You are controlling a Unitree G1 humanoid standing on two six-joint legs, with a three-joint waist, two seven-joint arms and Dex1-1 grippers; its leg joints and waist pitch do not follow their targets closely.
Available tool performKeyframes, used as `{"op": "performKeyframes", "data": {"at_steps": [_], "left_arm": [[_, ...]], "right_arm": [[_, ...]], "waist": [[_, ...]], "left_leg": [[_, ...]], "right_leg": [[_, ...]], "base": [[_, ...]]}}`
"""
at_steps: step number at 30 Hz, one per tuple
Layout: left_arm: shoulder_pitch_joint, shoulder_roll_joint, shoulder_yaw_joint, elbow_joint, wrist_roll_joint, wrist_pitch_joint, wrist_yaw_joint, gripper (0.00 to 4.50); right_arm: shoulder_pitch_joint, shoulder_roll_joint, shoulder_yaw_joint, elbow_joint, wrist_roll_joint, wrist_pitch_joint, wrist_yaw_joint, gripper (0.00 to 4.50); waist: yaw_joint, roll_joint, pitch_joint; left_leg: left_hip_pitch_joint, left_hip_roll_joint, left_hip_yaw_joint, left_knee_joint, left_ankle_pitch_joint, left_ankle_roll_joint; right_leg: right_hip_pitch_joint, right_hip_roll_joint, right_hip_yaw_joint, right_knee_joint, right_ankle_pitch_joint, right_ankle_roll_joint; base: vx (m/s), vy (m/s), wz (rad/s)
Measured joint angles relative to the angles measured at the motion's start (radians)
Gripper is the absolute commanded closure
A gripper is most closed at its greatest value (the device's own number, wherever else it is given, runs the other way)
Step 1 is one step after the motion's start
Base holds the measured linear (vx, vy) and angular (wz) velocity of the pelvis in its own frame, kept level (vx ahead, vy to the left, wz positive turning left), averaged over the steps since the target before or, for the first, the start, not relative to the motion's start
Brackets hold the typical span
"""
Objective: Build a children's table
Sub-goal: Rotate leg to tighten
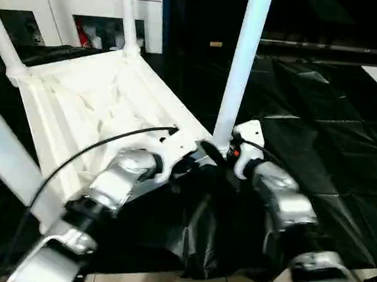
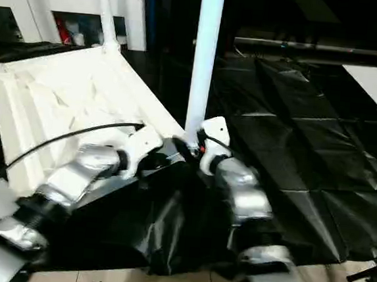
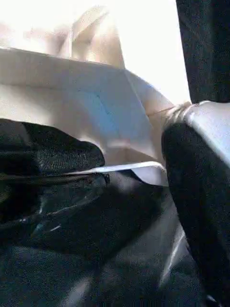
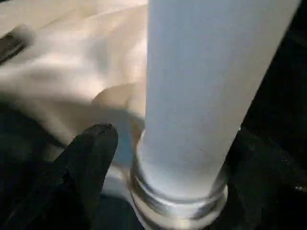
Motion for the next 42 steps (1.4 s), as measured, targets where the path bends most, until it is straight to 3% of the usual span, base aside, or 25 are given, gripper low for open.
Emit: {"op": "performKeyframes", "data": {"at_steps": [4, 9, 13, 16, 27, 34, 37, 42], "left_arm": [[0.037, 0.082, 0.007, -0.059, -0.052, -0.018, -0.171, 4.5], [0.054, 0.127, 0.01, -0.111, -0.091, -0.014, -0.285, 4.5], [0.065, 0.153, 0.01, -0.124, -0.109, -0.015, -0.329, 4.5], [0.072, 0.158, 0.01, -0.128, -0.11, -0.015, -0.345, 4.5], [0.076, 0.16, 0.012, -0.131, -0.11, -0.016, -0.353, 4.5], [0.078, 0.159, 0.013, -0.13, -0.108, -0.02, -0.343, 4.5], [0.076, 0.142, 0.022, -0.122, -0.086, -0.025, -0.297, 4.5], [0.032, 0.053, 0.029, -0.062, -0.021, -0.009, -0.116, 4.5]], "right_arm": [[0.048, -0.081, 0.042, -0.069, 0.016, 0.011, 0.191, 0.76], [0.051, -0.118, 0.056, -0.142, 0.067, 0.069, 0.336, 0.76], [0.057, -0.153, 0.073, -0.162, 0.092, 0.09, 0.416, 0.76], [0.069, -0.157, 0.072, -0.172, 0.092, 0.094, 0.432, 1.08], [0.069, -0.156, 0.072, -0.172, 0.091, 0.104, 0.433, 1.75], [0.073, -0.142, 0.069, -0.171, 0.085, 0.09, 0.421, 1.81], [0.084, -0.097, 0.042, -0.151, 0.085, 0.082, 0.338, 1.81], [0.065, 0.026, -0.041, -0.08, 0.065, 0.093, 0.031, 1.81]], "waist": [[0.008, -0.001, 0.001], [0.009, -0.001, 0.002], [0.011, -0.004, 0.005], [0.01, -0.005, 0.006], [0.008, -0.005, 0.007], [0.007, -0.005, 0.007], [0.0, -0.005, 0.007], [-0.014, -0.004, 0.007]], "left_leg": [[-0.006, 0.001, 0.001, 0.001, 0.005, 0.007], [-0.029, 0.001, 0.002, 0.016, 0.004, 0.016], [-0.031, 0.001, 0.002, 0.021, 0.002, 0.018], [-0.03, 0.001, 0.003, 0.022, 0.002, 0.017], [-0.029, 0.002, 0.003, 0.022, 0.003, 0.017], [-0.029, 0.002, 0.003, 0.022, 0.003, 0.017], [-0.028, 0.002, 0.003, 0.023, 0.003, 0.016], [-0.021, 0.002, 0.003, 0.021, 0.002, 0.007]], "right_leg": [[-0.005, 0.0, -0.001, 0.001, -0.004, -0.001], [-0.022, -0.001, 0.0, 0.003, -0.004, -0.002], [-0.022, -0.002, 0.0, 0.005, -0.004, -0.002], [-0.022, -0.002, 0.001, 0.006, -0.003, -0.003], [-0.022, -0.002, 0.001, 0.007, -0.003, -0.003], [-0.022, -0.002, 0.001, 0.007, -0.003, -0.003], [-0.021, -0.002, 0.002, 0.009, -0.002, -0.004], [-0.017, -0.002, 0.003, 0.008, 0.003, -0.006]], "base": [[0.0, 0.0, 0.0], [0.0, 0.0, 0.0], [0.0, 0.0, 0.0], [0.0, 0.0, 0.0], [0.0, 0.0, 0.0], [0.0, 0.0, 0.0], [0.0, 0.0, 0.0], [0.0, 0.0, 0.0]]}}
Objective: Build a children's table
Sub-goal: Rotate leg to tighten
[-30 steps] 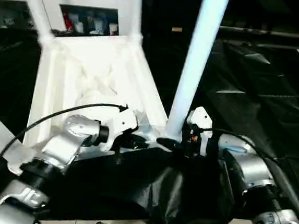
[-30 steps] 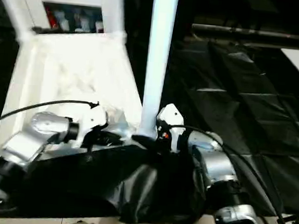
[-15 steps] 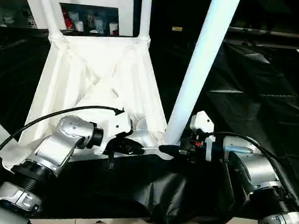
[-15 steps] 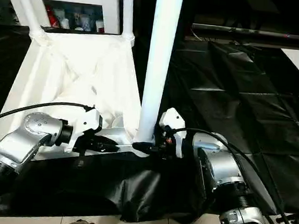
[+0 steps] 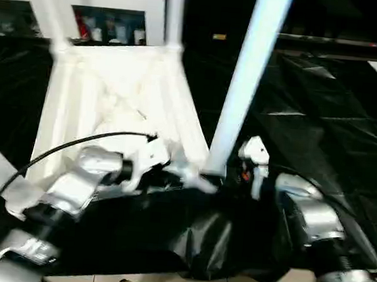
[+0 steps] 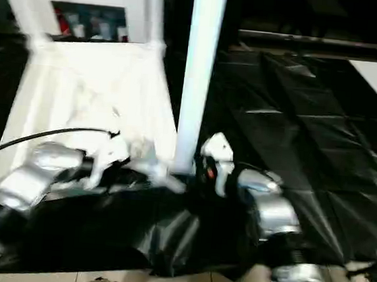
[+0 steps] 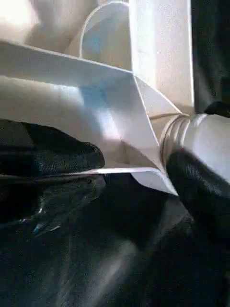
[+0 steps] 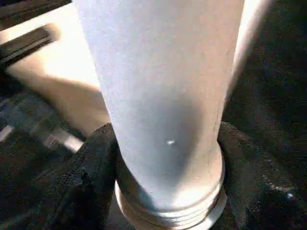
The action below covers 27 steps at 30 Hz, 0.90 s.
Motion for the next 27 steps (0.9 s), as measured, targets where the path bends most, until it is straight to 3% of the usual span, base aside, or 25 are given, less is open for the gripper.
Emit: {"op": "performKeyframes", "data": {"at_steps": [5, 9, 10, 14, 19, 27], "left_arm": [[-0.063, -0.128, 0.0, 0.071, 0.058, 0.074, 0.192, 4.5], [-0.076, -0.16, 0.001, 0.09, 0.063, 0.081, 0.22, 4.5], [-0.077, -0.163, 0.002, 0.092, 0.064, 0.08, 0.22, 4.5], [-0.088, -0.17, 0.002, 0.107, 0.068, 0.078, 0.22, 4.5], [-0.087, -0.157, 0.003, 0.105, 0.064, 0.062, 0.188, 4.5], [-0.04, -0.048, 0.013, 0.058, 0.011, -0.005, 0.013, 4.5]], "right_arm": [[-0.071, 0.101, -0.059, 0.075, -0.033, 0.035, -0.308, 1.81], [-0.072, 0.122, -0.084, 0.078, -0.042, 0.029, -0.354, 1.81], [-0.072, 0.123, -0.087, 0.078, -0.043, 0.027, -0.355, 1.26], [-0.072, 0.126, -0.094, 0.078, -0.039, 0.022, -0.353, 0.94], [-0.063, 0.07, -0.078, 0.063, -0.038, 0.021, -0.221, 0.76], [-0.013, -0.085, 0.02, -0.031, -0.039, 0.011, 0.079, 0.76]], "waist": [[-0.012, 0.001, 0.0], [-0.009, 0.004, -0.001], [-0.008, 0.005, -0.002], [-0.005, 0.004, -0.001], [-0.002, 0.005, 0.001], [0.01, 0.007, 0.002]], "left_leg": [[0.006, -0.001, 0.001, -0.008, 0.002, -0.003], [0.007, -0.001, 0.001, -0.009, 0.002, -0.003], [0.007, -0.001, 0.001, -0.009, 0.002, -0.003], [0.006, -0.001, 0.001, -0.009, 0.002, -0.002], [0.005, -0.001, 0.001, -0.01, 0.002, -0.002], [0.004, 0.0, 0.002, -0.014, 0.005, 0.003]], "right_leg": [[0.005, 0.0, 0.0, -0.006, -0.001, 0.004], [0.007, 0.0, 0.0, -0.007, 0.001, 0.002], [0.007, 0.0, 0.0, -0.007, 0.001, 0.003], [0.007, 0.0, 0.0, -0.007, 0.0, 0.003], [0.006, 0.0, 0.0, -0.007, 0.0, 0.003], [0.002, 0.002, 0.0, -0.007, -0.002, 0.005]], "base": [[0.0, 0.0, 0.0], [0.0, 0.0, 0.0], [0.0, 0.0, 0.0], [0.0, 0.0, 0.0], [0.0, 0.0, 0.0], [0.0, 0.0, 0.0]]}}
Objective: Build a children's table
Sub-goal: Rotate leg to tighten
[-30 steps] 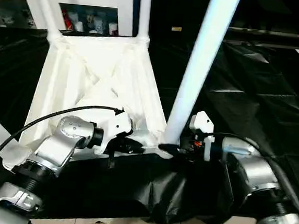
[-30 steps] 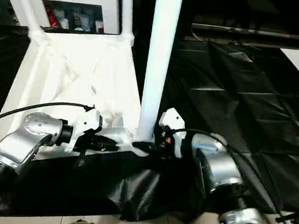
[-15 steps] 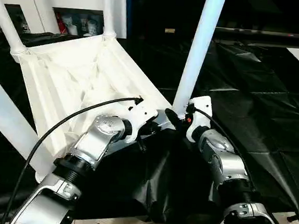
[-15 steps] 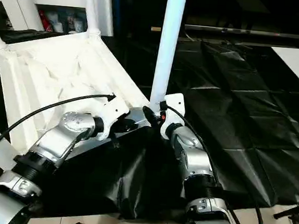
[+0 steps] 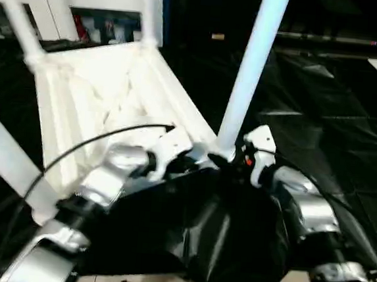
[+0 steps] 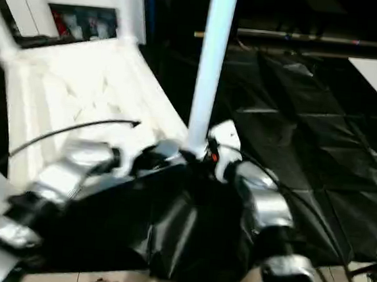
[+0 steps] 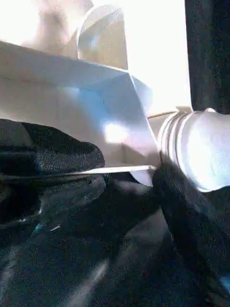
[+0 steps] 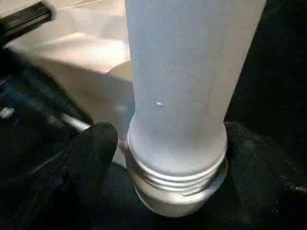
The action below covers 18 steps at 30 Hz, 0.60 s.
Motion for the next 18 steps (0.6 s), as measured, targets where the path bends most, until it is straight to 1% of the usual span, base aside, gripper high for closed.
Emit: {"op": "performKeyframes", "data": {"at_steps": [2, 4, 8, 10, 12, 13, 16, 18], "left_arm": [[0.019, 0.034, 0.005, -0.021, -0.024, -0.006, -0.062, 4.5], [0.03, 0.057, 0.008, -0.035, -0.037, -0.008, -0.108, 4.5], [0.052, 0.112, 0.006, -0.075, -0.073, 0.005, -0.212, 4.5], [0.053, 0.119, 0.006, -0.081, -0.078, 0.01, -0.236, 4.5], [0.055, 0.124, 0.006, -0.087, -0.08, 0.013, -0.246, 4.5], [0.055, 0.125, 0.006, -0.088, -0.081, 0.014, -0.248, 4.5], [0.062, 0.132, 0.006, -0.098, -0.083, 0.015, -0.256, 4.5], [0.065, 0.135, 0.006, -0.1, -0.084, 0.015, -0.263, 4.5]], "right_arm": [[0.011, -0.027, 0.018, -0.026, 0.004, 0.0, 0.076, 0.76], [0.014, -0.034, 0.024, -0.033, 0.011, 0.0, 0.118, 0.76], [0.018, -0.035, 0.053, -0.058, 0.046, 0.005, 0.195, 0.76], [0.019, -0.034, 0.057, -0.069, 0.059, 0.008, 0.217, 0.76], [0.019, -0.034, 0.057, -0.071, 0.065, 0.01, 0.233, 0.76], [0.019, -0.035, 0.057, -0.071, 0.066, 0.01, 0.236, 1.01], [0.02, -0.04, 0.058, -0.071, 0.065, 0.01, 0.253, 1.13], [0.02, -0.045, 0.062, -0.071, 0.065, 0.01, 0.26, 1.38]], "waist": [[0.0, 0.0, 0.001], [0.001, -0.001, 0.002], [0.005, -0.006, 0.005], [0.008, -0.007, 0.006], [0.007, -0.008, 0.006], [0.007, -0.008, 0.006], [0.006, -0.008, 0.006], [0.007, -0.008, 0.006]], "left_leg": [[0.0, 0.0, 0.0, 0.0, 0.0, 0.0], [-0.001, 0.0, 0.001, 0.0, 0.0, 0.0], [-0.004, 0.001, 0.002, 0.001, 0.0, 0.0], [-0.006, 0.001, 0.003, 0.003, 0.0, 0.001], [-0.008, 0.001, 0.005, 0.006, -0.001, 0.003], [-0.009, 0.001, 0.005, 0.008, -0.002, 0.004], [-0.01, 0.001, 0.005, 0.011, -0.003, 0.005], [-0.011, 0.002, 0.005, 0.012, -0.003, 0.005]], "right_leg": [[0.0, 0.0, 0.0, 0.0, 0.0, 0.0], [-0.001, 0.0, 0.0, 0.0, 0.0, 0.0], [-0.002, 0.0, 0.0, 0.0, 0.0, -0.001], [-0.003, -0.001, 0.0, 0.0, 0.0, -0.001], [-0.004, -0.002, 0.0, 0.0, 0.0, -0.001], [-0.004, -0.002, 0.0, 0.0, 0.0, -0.001], [-0.005, -0.002, 0.0, 0.001, 0.0, -0.001], [-0.005, -0.002, 0.0, 0.002, 0.0, -0.001]], "base": [[0.0, 0.0, 0.0], [0.0, 0.0, 0.0], [0.0, 0.0, 0.0], [0.0, 0.0, 0.0], [0.0, 0.0, 0.0], [0.0, 0.0, 0.0], [0.0, 0.0, 0.0], [0.0, 0.0, 0.0]]}}
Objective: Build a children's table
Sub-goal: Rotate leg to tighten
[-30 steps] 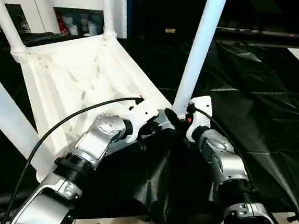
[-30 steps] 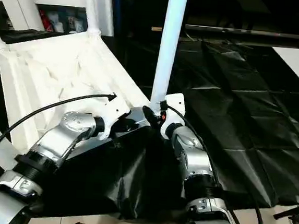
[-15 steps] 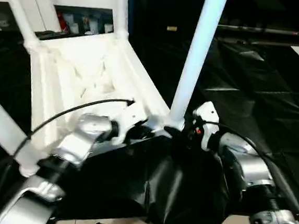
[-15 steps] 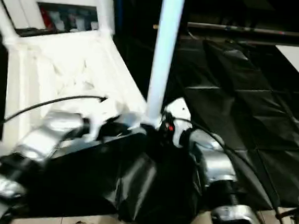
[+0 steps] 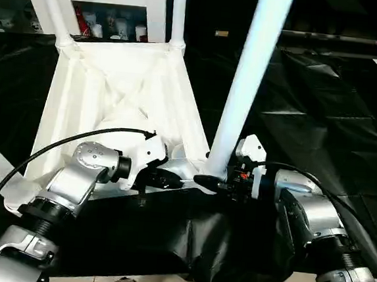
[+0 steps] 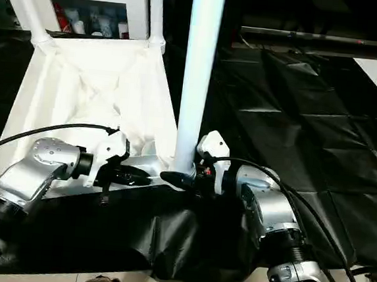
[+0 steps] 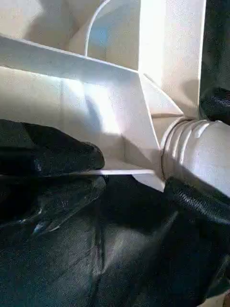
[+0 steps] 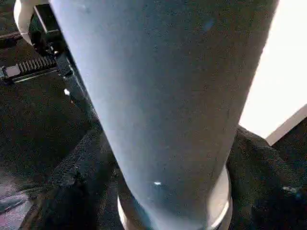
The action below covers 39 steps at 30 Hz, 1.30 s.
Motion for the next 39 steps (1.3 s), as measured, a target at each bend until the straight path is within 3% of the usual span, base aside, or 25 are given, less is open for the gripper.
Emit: {"op": "performKeyframes", "data": {"at_steps": [6, 14, 16, 21, 26, 32, 35, 39], "left_arm": [[0.002, 0.002, 0.0, 0.0, 0.0, 0.002, -0.007, 4.5], [0.002, -0.007, -0.002, 0.001, 0.005, 0.001, 0.013, 4.5], [-0.001, -0.023, 0.0, 0.003, 0.02, 0.0, 0.056, 4.5], [-0.06, -0.133, 0.004, 0.085, 0.093, 0.02, 0.264, 4.5], [-0.099, -0.253, -0.003, 0.131, 0.147, 0.072, 0.432, 4.5], [-0.106, -0.297, 0.001, 0.144, 0.156, 0.084, 0.485, 4.5], [-0.109, -0.297, 0.002, 0.15, 0.157, 0.081, 0.483, 4.5], [-0.109, -0.286, 0.002, 0.149, 0.155, 0.068, 0.464, 4.5]], "right_arm": [[0.0, -0.009, 0.008, 0.0, 0.0, -0.001, 0.007, 1.83], [0.002, 0.005, 0.003, 0.006, -0.004, -0.008, -0.019, 1.89], [0.002, 0.026, -0.018, 0.025, -0.01, -0.011, -0.079, 1.89], [-0.02, 0.176, -0.118, 0.106, -0.034, -0.012, -0.447, 1.89], [-0.071, 0.266, -0.19, 0.176, -0.042, -0.003, -0.718, 1.89], [-0.093, 0.291, -0.208, 0.214, -0.069, -0.036, -0.8, 1.89], [-0.093, 0.291, -0.21, 0.214, -0.068, -0.039, -0.794, 1.19], [-0.091, 0.274, -0.209, 0.212, -0.062, -0.045, -0.724, 0.99]], "waist": [[0.0, 0.0, 0.0], [0.0, -0.001, 0.0], [-0.002, -0.002, -0.001], [-0.013, -0.003, -0.001], [-0.01, -0.001, -0.002], [-0.006, 0.001, -0.006], [-0.006, 0.001, -0.006], [-0.007, 0.001, -0.005]], "left_leg": [[-0.001, 0.001, 0.0, 0.005, 0.0, 0.001], [0.0, 0.001, 0.0, 0.008, 0.0, 0.001], [0.0, 0.002, 0.0, 0.009, 0.0, 0.001], [0.011, 0.002, 0.002, 0.009, -0.001, -0.008], [0.015, 0.0, 0.004, 0.006, -0.001, -0.009], [0.014, 0.0, 0.005, 0.004, -0.001, -0.008], [0.014, 0.0, 0.005, 0.004, -0.001, -0.008], [0.014, 0.0, 0.005, 0.003, -0.001, -0.008]], "right_leg": [[0.0, 0.0, 0.0, 0.004, 0.0, 0.0], [0.0, 0.0, 0.0, 0.006, 0.0, 0.0], [0.0, 0.0, 0.001, 0.008, 0.0, -0.001], [0.003, 0.0, 0.005, 0.013, 0.003, -0.003], [0.007, 0.0, 0.008, 0.012, 0.003, -0.002], [0.006, 0.0, 0.009, 0.01, 0.003, -0.002], [0.006, 0.0, 0.009, 0.01, 0.003, -0.002], [0.006, 0.0, 0.009, 0.009, 0.003, -0.001]], "base": [[0.0, 0.0, 0.0], [0.0, 0.0, 0.0], [0.0, 0.0, 0.0], [0.0, 0.0, 0.0], [0.0, 0.0, 0.0], [0.0, 0.0, 0.0], [0.0, 0.0, 0.0], [0.0, 0.0, 0.0]]}}
